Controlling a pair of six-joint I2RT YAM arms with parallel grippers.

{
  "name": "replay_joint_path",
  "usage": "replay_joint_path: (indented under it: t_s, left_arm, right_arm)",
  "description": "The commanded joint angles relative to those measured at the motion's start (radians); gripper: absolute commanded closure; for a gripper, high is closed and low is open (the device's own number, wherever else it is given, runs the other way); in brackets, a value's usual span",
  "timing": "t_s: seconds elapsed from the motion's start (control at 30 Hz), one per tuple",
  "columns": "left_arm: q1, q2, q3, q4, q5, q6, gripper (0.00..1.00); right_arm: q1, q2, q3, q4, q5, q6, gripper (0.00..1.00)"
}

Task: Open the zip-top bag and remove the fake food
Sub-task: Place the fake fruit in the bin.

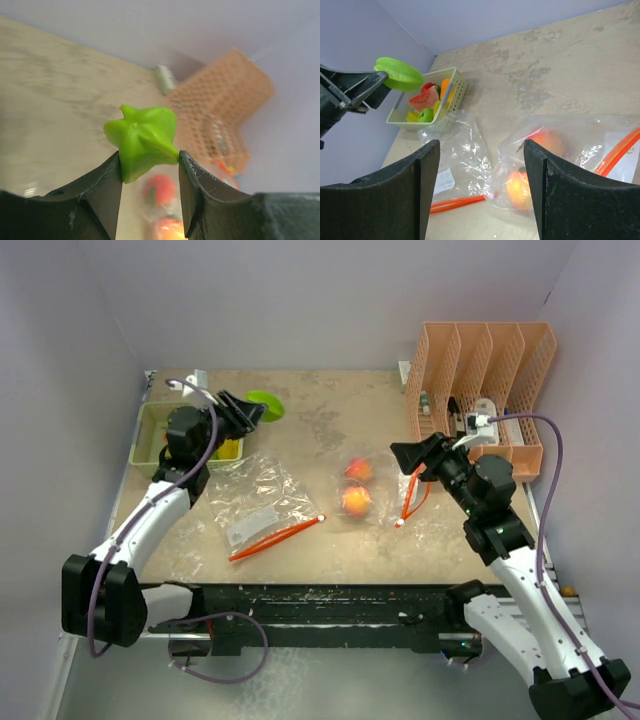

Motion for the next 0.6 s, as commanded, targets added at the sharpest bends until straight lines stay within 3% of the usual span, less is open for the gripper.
replay_joint_path:
  t_s: [0.0, 0.07, 0.17, 0.43, 0.5, 0.57]
  left_arm:
    - [0.103, 0.008, 0.116, -0.504, -0.334, 0.179, 0.62]
    - [0.151, 0.030, 0.123, -0.583, -0.424, 0.209, 0.61]
    - [0.187, 0.054, 0.080, -0.571, -0.481, 0.193, 0.60]
    - [0.214, 0.196, 0.086, -0.534, -0.490, 0.162, 0.47]
    - [0.223, 0.198, 0.090, -0.520, -0.479, 0.160, 0.38]
    - [0.227, 0.191, 0.096, -0.517, -0.471, 0.163, 0.21]
  right_arm:
    - [-0.005, 0.016, 0.024, 0.056, -0.018, -0.007, 0.30]
    - [-0.005, 0.019, 0.021, 0.056, -0.019, -0.007, 0.30]
    - [-0.005, 0.017, 0.015, 0.049, -0.010, -0.015, 0.31]
    - [-0.005, 0.014, 0.014, 0.005, -0.020, -0.036, 0.31]
    - [-0.006, 0.011, 0.013, -0.008, -0.018, -0.043, 0.31]
    - [-0.007, 0.003, 0.008, -0.013, -0.016, -0.046, 0.31]
